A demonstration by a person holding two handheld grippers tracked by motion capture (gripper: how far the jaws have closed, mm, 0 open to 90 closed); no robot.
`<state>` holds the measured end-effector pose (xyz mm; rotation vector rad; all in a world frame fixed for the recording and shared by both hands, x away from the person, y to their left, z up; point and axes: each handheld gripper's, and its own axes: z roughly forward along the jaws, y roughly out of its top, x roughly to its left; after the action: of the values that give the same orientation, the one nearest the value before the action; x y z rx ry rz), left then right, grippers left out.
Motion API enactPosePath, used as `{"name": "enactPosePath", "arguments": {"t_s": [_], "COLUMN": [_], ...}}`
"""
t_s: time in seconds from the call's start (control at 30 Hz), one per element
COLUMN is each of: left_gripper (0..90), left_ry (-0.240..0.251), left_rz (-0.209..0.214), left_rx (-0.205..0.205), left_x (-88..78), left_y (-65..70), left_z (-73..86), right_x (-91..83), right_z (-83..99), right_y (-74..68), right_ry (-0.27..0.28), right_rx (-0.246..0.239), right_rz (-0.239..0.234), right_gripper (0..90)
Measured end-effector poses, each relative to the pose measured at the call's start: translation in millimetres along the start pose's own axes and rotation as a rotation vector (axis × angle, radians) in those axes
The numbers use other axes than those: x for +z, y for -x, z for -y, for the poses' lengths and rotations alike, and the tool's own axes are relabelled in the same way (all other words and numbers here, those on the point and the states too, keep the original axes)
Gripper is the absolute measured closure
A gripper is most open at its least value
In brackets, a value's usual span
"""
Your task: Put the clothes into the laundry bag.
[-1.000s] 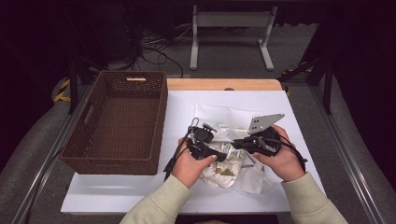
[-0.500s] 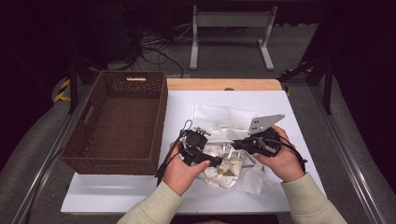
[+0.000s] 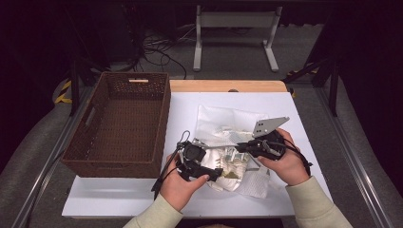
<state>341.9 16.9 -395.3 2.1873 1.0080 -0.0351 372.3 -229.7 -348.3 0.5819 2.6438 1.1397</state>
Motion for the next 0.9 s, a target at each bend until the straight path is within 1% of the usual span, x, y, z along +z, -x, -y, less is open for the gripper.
{"name": "enactPosePath", "arguments": {"t_s": [0.03,0.1,0.13,0.2,0.27,0.37,0.5,0.57,0.7,0.9], "left_gripper": [15.7,15.5,14.8,13.6,13.0,11.7,10.9,11.4,14.4,19.3], "left_ry": [0.001,-0.008,-0.008,-0.024,-0.025,-0.043,-0.078,-0.087,-0.083,-0.081], "left_rz": [0.004,-0.003,-0.003,0.001,-0.001,0.009,0.028,0.029,0.036,0.035], "left_rx": [-0.004,0.001,0.001,-0.001,-0.006,-0.012,-0.019,-0.018,-0.011,0.01], "left_x": [2.1,7.3,7.3,13.3,15.2,20.7,32.5,34.8,39.0,41.9], "left_y": [1.1,3.5,3.5,4.0,3.9,2.1,1.8,2.4,2.8,2.5], "left_z": [1.1,2.8,2.8,4.4,4.7,5.6,9.3,10.3,14.1,17.2], "right_x": [0.4,1.1,1.5,2.0,2.2,3.0,3.9,4.3,4.8,5.7], "right_z": [0.3,0.5,0.7,0.9,1.2,1.9,2.7,2.9,2.8,3.0], "right_y": [-0.1,-0.3,-0.5,-0.9,-1.0,-1.4,-1.4,-1.5,-1.5,-2.2], "right_ry": [-0.001,-0.002,-0.002,-0.003,-0.003,-0.002,-0.003,-0.003,-0.002,-0.001], "right_rx": [0.001,0.003,0.003,0.003,0.003,0.003,0.003,0.004,0.004,0.004], "right_rz": [-0.001,-0.002,-0.001,-0.003,-0.004,-0.003,-0.004,-0.005,-0.005,-0.006], "right_gripper": [88.5,88.5,88.5,88.5,88.5,88.5,88.5,88.5,88.5,88.5]}}
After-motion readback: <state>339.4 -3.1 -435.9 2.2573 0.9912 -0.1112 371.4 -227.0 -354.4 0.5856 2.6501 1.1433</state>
